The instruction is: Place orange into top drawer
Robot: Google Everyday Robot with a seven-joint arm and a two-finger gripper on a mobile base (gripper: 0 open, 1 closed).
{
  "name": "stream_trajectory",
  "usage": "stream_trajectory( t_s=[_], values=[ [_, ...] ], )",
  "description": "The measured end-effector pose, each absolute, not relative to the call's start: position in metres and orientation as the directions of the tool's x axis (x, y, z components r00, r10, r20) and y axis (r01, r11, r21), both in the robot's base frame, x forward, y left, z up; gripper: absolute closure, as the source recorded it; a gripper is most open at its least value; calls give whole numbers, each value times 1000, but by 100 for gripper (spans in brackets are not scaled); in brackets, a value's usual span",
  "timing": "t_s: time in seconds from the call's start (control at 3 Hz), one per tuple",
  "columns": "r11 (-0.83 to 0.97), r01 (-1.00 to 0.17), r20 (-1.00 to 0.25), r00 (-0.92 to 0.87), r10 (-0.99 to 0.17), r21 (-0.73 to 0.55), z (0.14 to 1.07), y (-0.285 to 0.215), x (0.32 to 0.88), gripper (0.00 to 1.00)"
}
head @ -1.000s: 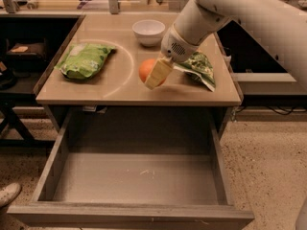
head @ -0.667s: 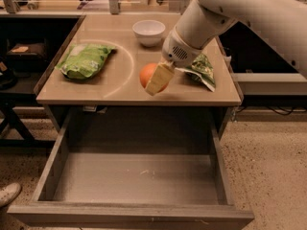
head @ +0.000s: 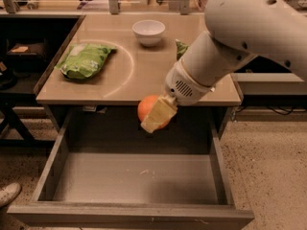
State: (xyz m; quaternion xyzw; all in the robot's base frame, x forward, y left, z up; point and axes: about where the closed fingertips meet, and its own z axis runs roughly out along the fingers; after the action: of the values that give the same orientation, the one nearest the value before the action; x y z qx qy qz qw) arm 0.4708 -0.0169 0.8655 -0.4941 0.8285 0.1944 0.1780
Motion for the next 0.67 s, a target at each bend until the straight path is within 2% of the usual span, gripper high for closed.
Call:
stream_trajectory(
  t_s=[0.67],
  values=[
    [439, -880, -471, -469, -747, 180, 850, -15, 453, 100]
  ],
)
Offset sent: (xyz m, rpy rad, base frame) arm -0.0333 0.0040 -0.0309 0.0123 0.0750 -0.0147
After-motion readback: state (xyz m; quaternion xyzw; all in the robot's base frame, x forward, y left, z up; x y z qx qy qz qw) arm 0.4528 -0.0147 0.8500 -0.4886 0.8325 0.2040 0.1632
